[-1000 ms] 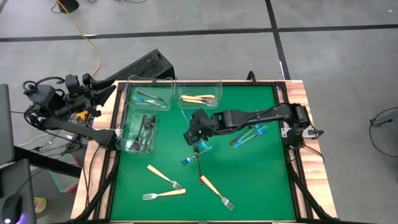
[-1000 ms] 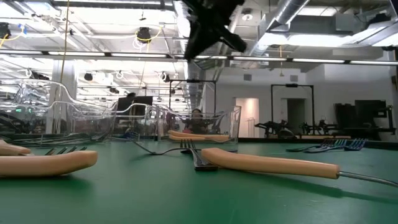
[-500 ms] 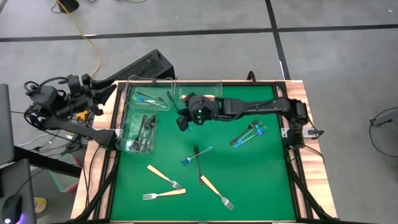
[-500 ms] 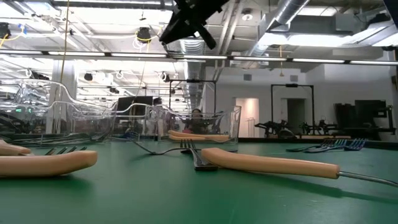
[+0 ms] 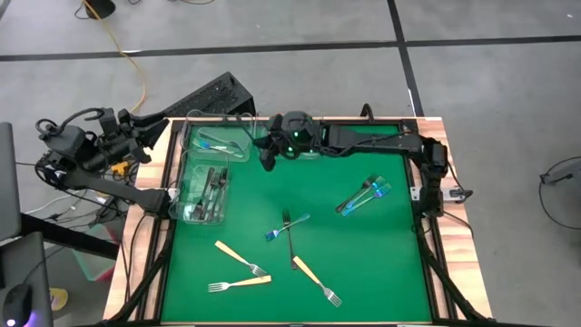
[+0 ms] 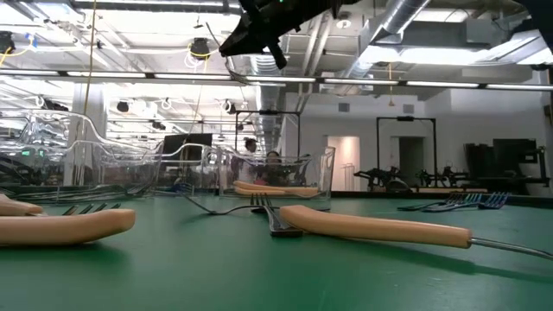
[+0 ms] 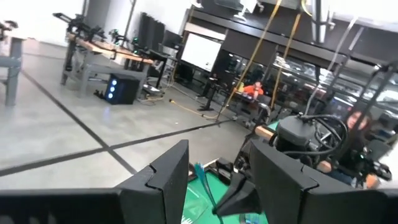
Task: Sort silverware by color (type)
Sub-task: Put the iridescent fork into the top left transparent bin
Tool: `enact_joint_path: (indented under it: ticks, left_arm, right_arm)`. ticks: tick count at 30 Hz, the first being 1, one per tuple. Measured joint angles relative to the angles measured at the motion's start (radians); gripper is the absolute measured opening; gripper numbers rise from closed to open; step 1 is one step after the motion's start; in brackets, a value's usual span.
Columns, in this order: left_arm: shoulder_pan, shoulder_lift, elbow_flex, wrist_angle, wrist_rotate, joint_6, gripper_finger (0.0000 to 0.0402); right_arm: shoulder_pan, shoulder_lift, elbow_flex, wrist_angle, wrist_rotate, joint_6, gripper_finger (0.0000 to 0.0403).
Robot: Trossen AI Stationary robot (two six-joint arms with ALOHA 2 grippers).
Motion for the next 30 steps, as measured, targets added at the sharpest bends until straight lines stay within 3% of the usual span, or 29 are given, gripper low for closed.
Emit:
enact_joint_path:
  ticks: [9,13,19,25,30]
  left_arm:
    - [0.000,0.000,0.000,-0.024,-0.042,-0.017,0.0153]
    - [0.000,0.000,0.000,-0.023,-0.049,-0.004,0.0153]
    - [0.000,0.000,0.000,-0.022,-0.049,-0.003,0.0153]
    - [0.000,0.000,0.000,-0.022,-0.051,0.000,0.0153]
    - [0.000,0.000,0.000,-0.032,-0.066,-0.001,0.0153]
  right_arm:
    - [-0.083,0.057,0.008,0.253,-0.084,-0.052,0.0008]
    - [-0.099,0.139,0.062,0.362,-0.107,-0.101,0.0008]
    - [-0.106,0.326,0.286,0.441,-0.152,-0.182,0.0008]
    - [-0.124,0.544,0.629,0.287,-0.153,-0.172,0.0008]
    - [-0.141,0.577,0.564,0.423,-0.150,-0.181,0.0009]
